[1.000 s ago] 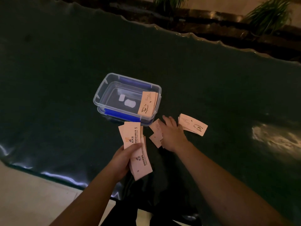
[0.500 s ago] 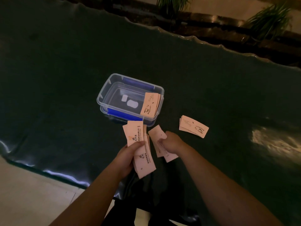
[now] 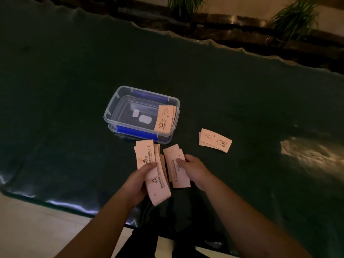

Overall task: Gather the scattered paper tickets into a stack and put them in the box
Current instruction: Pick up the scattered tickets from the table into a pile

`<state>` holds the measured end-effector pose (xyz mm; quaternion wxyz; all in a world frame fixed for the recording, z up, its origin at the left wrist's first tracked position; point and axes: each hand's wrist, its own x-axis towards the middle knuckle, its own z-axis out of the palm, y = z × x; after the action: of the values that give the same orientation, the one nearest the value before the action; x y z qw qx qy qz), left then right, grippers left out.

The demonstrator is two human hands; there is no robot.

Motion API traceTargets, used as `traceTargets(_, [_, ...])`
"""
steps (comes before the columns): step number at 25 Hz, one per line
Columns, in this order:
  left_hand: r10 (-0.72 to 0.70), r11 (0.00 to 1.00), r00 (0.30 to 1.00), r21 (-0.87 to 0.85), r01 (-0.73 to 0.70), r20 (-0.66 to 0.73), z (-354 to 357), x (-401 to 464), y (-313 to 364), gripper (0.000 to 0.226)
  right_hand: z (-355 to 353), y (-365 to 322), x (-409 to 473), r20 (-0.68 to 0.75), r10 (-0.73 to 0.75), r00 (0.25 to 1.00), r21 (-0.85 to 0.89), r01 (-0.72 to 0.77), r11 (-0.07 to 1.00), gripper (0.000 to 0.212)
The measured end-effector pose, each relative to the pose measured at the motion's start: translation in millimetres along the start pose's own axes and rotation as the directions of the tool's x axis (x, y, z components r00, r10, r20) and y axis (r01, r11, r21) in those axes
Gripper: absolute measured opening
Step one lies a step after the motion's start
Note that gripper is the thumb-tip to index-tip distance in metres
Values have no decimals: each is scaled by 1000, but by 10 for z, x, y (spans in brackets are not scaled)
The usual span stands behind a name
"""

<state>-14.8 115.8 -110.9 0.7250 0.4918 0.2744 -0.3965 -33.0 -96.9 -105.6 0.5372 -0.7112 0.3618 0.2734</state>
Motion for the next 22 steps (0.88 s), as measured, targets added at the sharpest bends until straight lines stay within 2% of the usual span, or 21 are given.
traceTargets(2, [-3,1000,1000,15,3,6,3,-13,1,57,-39,-25,-21,13,-79,997,-116,80,990,41])
traceTargets(5, [4,998,1000,64,-5,4,-35,-34,41,58,-183,-91,-57,126,-167,978,-402,204,892,43])
traceTargets(8, [16,983,1000,181,-20,21,-82,-60,133,63,-297,-186,-113,324,-112,939,-562,286,776,49])
traceTargets(11, [-4,920,996,391,-32,91,-118,-66,258,63,-300,-271,-181,455,-78,887,-602,371,707,51])
traceTargets(13, [-88,858,983,514,-9,164,-114,-58,356,56,-280,-332,-198,493,-98,865,-523,384,761,39])
traceTargets(15, [-171,805,961,593,10,216,-90,-47,449,56,-255,-390,-200,496,-133,858,-396,359,845,38])
traceTargets(19, [-193,826,948,563,18,253,-67,-33,538,62,-260,-387,-189,444,-184,877,-114,259,959,49])
traceTargets(20, [-196,841,946,541,27,258,-58,-30,528,62,-269,-370,-202,411,-192,891,-28,223,974,43])
traceTargets(22, [-224,850,936,524,53,270,-4,-35,481,62,-246,-316,-232,312,-188,931,169,140,976,17])
